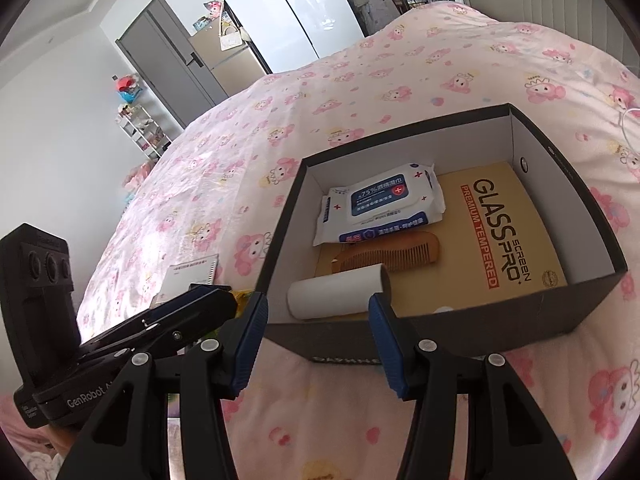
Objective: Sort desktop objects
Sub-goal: 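Open the left tool and raise it out of the shoebox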
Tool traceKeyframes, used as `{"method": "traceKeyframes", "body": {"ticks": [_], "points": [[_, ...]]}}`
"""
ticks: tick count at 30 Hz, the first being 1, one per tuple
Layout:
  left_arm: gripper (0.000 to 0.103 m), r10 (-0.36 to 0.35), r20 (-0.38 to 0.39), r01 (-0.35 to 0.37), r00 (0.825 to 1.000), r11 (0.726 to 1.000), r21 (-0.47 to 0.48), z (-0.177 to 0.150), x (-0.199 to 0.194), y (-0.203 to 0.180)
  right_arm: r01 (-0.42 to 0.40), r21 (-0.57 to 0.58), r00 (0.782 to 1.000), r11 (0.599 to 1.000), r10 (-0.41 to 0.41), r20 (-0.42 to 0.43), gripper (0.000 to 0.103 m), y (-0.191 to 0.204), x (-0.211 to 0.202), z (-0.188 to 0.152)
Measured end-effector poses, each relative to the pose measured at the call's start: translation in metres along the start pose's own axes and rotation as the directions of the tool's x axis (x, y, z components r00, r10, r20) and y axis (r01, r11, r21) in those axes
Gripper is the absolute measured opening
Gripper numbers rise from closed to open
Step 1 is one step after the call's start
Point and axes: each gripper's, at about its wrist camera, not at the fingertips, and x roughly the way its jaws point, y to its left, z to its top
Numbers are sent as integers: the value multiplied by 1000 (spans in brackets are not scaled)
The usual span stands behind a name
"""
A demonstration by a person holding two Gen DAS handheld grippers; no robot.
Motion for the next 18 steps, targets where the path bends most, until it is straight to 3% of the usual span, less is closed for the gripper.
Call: {"method": "traceKeyframes", "body": {"ticks": [10,18], "points": [[58,132,84,-136,988,990,42,-23,-77,1,107,-89,993,990,-103,51,49,62,-36,-32],[59,198,125,-196,972,980,-29,-64,-130,17,87,-145,995,986,-80,58,49,102,-55,-67]]}}
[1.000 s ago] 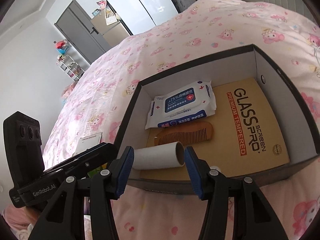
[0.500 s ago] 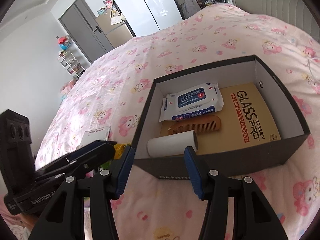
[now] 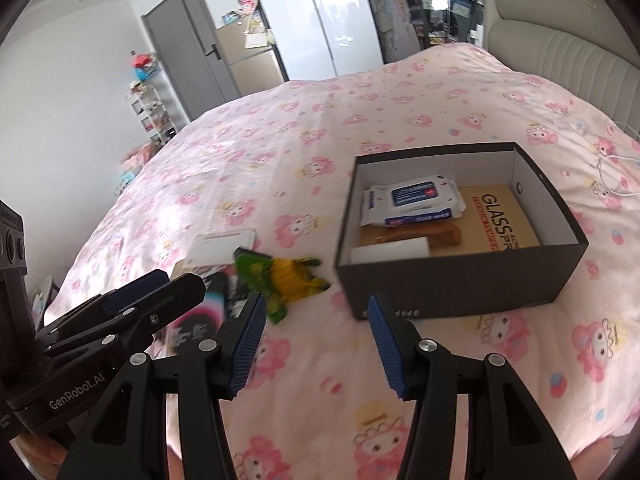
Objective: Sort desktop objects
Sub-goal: 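Open the left tool and raise it out of the shoebox, then move the left tool to the hand-cream tube on the pile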
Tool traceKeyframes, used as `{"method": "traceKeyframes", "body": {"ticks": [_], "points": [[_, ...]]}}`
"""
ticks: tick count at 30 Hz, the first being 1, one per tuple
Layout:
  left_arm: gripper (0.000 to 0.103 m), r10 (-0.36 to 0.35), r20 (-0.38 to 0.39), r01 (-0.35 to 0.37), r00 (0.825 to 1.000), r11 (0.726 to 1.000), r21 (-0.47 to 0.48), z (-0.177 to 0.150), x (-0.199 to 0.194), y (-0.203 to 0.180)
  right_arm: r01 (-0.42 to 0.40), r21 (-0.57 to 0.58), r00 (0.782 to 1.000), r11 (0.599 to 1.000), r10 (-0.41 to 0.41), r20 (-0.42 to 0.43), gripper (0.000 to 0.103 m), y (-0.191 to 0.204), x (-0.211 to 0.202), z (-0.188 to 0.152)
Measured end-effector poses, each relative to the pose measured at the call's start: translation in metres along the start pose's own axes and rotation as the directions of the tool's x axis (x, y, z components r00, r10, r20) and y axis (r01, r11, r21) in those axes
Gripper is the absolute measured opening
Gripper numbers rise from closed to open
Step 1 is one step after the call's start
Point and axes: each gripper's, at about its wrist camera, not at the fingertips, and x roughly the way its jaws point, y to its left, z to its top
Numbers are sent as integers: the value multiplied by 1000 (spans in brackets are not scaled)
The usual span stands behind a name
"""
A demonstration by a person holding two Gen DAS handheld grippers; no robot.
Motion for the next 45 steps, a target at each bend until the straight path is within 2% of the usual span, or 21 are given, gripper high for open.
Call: {"method": "traceKeyframes", "body": {"ticks": [3,8,14,30,37,45], "points": [[59,31,-2,-32,1000,999,-30,-16,-16,9,0,-25,1000,1000,0,1,49,15,-4,-14],[59,94,3,-94,996,995,-27,-37,-36,16,-6,-65,1000,998,6,0,49,35,-9,-33],[59,117,7,-116,993,993,-33,-55,-54,22,-27,-109,1000,994,25,-15,49,51,-11,-47],[58,151,6,-150,989,984,-97,-65,-48,55,-85,-127,995,988,77,-70,49,66,13,-64],[57,210,-27,-212,977,957,-197,-76,-40,107,-122,-120,985,985,105,-139,49,70,42,-71],[57,277,-51,-280,960,917,-286,-90,-39,162,-156,-181,975,971,122,-186,49,97,81,-65]]}}
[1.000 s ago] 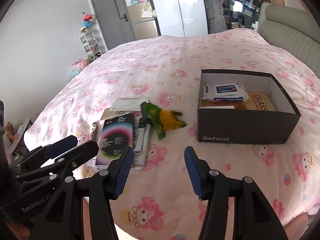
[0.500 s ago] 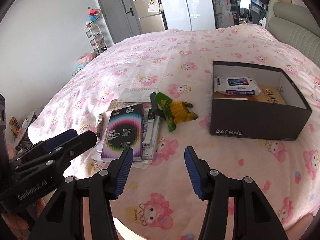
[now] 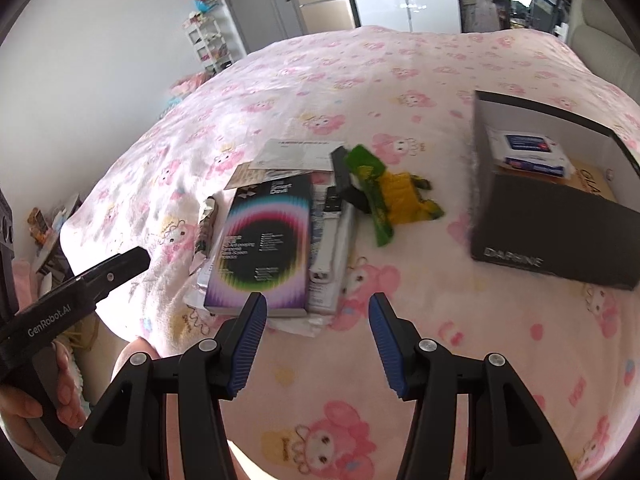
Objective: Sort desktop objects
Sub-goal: 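Move the left tool to the hand-cream tube on the pile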
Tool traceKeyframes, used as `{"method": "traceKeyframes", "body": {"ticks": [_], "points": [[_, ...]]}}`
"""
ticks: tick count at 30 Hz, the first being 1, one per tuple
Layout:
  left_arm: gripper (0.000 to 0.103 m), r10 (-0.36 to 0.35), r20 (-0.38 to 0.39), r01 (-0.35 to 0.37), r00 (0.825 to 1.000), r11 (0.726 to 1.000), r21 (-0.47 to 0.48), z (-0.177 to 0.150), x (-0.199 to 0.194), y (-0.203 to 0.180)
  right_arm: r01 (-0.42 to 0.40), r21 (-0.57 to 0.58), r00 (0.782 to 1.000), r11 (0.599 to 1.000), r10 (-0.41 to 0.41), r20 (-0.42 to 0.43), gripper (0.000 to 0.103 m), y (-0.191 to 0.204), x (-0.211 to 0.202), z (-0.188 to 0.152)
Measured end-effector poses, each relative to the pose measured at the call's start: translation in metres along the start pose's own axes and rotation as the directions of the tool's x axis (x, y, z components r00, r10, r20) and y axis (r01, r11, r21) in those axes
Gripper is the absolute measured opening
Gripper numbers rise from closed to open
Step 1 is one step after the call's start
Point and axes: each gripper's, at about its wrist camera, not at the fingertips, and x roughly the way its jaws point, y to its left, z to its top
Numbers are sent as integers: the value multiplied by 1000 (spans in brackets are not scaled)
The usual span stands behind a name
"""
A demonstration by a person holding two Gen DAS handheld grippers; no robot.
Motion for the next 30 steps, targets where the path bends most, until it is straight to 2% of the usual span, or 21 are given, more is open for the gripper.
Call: {"method": "traceKeyframes", "body": {"ticks": [3,6,9,15,19,23,27,30], "points": [[55,26,-9,-26,1000,999,-36,1,10,20,-21,-44,1000,999,21,-10,49,15,15,11],[41,30,-25,-32,999,997,-70,0,23,36,-77,-80,997,994,75,-29,49,33,33,20],[34,38,-43,-43,998,992,-119,-2,35,53,-122,-108,991,987,115,-67,49,53,55,26],[34,29,-51,-39,998,977,-211,-6,43,91,-175,-235,977,956,140,-158,45,103,98,34],[34,2,-39,-12,999,970,-243,-3,45,110,-210,-271,965,939,154,-214,43,130,131,39],[31,-15,-29,7,999,969,-248,10,58,122,-210,-289,960,934,140,-242,43,144,157,43],[31,-80,-29,70,996,963,-261,25,75,128,-226,-253,948,941,152,-280,43,143,174,44],[31,-125,-39,114,991,968,-224,38,89,119,-216,-275,953,937,141,-266,41,147,178,44]]}}
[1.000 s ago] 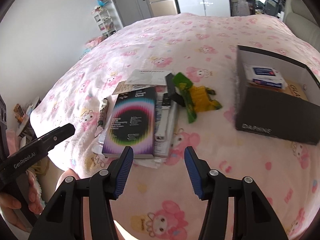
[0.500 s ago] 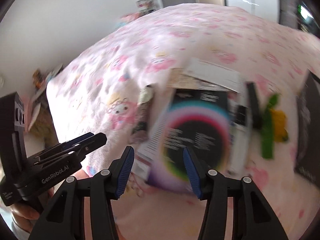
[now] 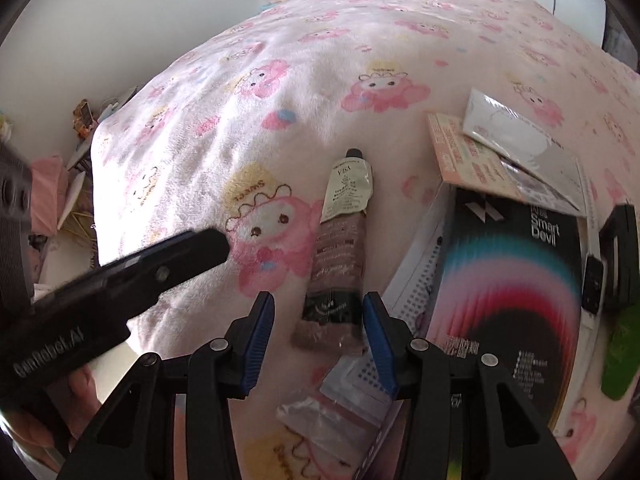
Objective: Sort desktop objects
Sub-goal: 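Move the left tool to the hand-cream tube on the pile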
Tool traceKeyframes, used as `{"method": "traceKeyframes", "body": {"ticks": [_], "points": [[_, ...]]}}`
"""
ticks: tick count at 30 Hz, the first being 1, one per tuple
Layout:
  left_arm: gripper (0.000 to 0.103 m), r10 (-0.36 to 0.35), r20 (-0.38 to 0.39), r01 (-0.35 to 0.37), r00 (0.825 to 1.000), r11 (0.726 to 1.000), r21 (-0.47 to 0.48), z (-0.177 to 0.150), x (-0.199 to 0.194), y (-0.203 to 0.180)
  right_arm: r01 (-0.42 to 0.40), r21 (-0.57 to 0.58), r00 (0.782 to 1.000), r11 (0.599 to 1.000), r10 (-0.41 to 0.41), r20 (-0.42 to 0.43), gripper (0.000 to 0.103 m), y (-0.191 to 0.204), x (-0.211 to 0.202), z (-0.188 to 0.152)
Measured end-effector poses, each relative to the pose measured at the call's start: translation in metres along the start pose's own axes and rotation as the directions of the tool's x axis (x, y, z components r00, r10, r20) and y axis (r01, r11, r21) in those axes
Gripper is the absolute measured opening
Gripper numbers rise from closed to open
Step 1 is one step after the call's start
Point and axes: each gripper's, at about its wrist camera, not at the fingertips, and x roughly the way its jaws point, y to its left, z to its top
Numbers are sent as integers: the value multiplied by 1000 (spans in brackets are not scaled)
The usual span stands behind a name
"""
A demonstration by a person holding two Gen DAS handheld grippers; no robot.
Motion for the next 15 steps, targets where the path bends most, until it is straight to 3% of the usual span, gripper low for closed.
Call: {"method": "traceKeyframes", "body": {"ticks": [4,12,15], "points": [[31,-16,-38,16,999,1000,8,4,19,-6,44,28,999,999,-44,-6,23,-5,11,4],[31,9,-39,-11,999,998,-55,-4,18,16,86,-82,995,993,-90,-44,29,6,27,12],[32,8,-38,-10,999,998,-70,-8,14,19,72,-62,997,996,-73,-21,23,7,19,11]]}}
